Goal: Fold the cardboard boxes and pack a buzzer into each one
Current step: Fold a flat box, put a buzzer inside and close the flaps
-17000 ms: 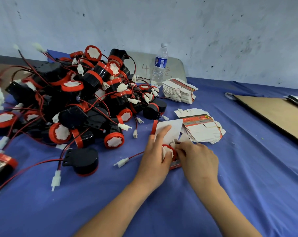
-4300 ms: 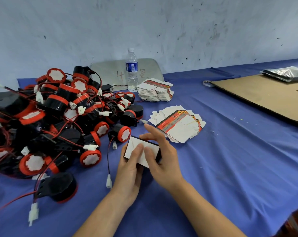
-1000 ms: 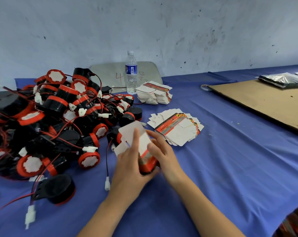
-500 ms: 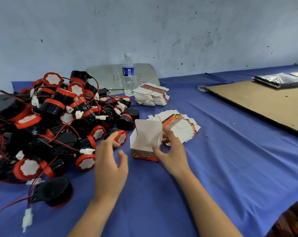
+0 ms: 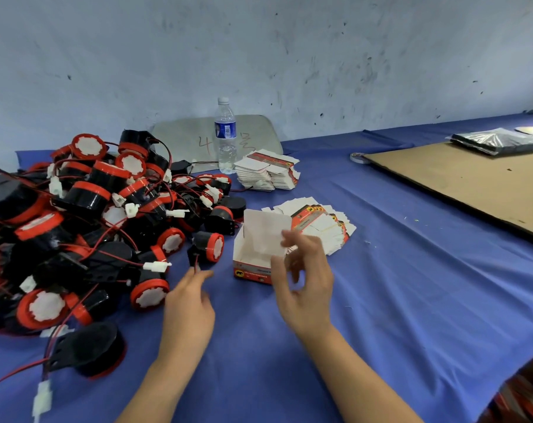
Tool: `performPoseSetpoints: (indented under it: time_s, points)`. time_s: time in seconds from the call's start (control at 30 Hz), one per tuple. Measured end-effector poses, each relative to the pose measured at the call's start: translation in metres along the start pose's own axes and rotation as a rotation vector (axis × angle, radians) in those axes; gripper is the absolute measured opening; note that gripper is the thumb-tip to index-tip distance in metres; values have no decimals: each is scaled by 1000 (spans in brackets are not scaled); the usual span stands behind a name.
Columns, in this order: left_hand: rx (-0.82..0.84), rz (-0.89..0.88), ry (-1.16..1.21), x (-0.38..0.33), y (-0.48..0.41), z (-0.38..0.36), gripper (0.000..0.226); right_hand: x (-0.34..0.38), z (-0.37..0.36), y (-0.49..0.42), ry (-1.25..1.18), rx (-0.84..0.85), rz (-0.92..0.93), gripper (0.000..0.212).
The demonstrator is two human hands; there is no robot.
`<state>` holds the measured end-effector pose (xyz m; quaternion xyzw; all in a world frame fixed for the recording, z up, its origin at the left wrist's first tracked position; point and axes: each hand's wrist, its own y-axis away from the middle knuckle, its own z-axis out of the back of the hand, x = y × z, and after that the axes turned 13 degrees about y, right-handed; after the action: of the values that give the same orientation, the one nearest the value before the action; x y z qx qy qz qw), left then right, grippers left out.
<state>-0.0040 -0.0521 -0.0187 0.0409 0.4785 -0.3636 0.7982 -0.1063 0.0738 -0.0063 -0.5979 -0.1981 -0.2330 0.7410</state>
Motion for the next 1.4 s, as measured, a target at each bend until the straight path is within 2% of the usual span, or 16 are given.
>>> performPoseSetpoints:
  time_s: [0.03,0.1,0.2,0.3,0.37,0.43,0.5,0.63,0.7,0.77,0.83,0.93,1.03,1.13,1.3,1.4]
  points:
    - [-34,36,144,-2,0,0,41,1,-2,4,-20,41,36,13]
    - [-102,108,446,-10,-1,1,33,4,-8,9,-31,211,16,22]
    - [-244,-15,667,-21,6,2,29,10,-16,13,-63,564,-248,32]
    - [-238,-278,646,-30,20,0,34,16,-16,6,-429,715,-665,24]
    - [-159,-472,533,-37,31,-4,30,18,-15,0,-722,724,-876,41]
    - [-78,-614,454,-39,38,-11,27,17,-13,-5,-876,725,-959,58]
    - [-14,-643,442,-39,39,-14,25,13,-10,-9,-948,725,-943,67]
    - [72,-634,395,-28,34,-17,30,7,-1,-16,-1051,665,-915,56]
    - [116,-596,409,-26,34,-18,32,6,0,-18,-1013,616,-909,68]
    - [128,-548,426,-26,34,-17,30,6,2,-20,-954,527,-880,72]
    - [103,-475,460,-26,32,-15,25,4,5,-21,-855,370,-800,55]
    - [10,-361,504,-22,24,-13,16,2,6,-21,-472,191,-654,51]
    - [-46,-205,549,-17,18,-13,29,-2,6,-17,-86,305,-472,56]
    - [-45,-129,563,-10,13,-14,37,-3,4,-14,130,475,-435,62]
    - [176,-70,569,0,6,-18,83,1,7,-14,-38,595,-403,56]
    - [258,-63,633,3,3,-17,95,3,10,-16,-136,643,-400,58]
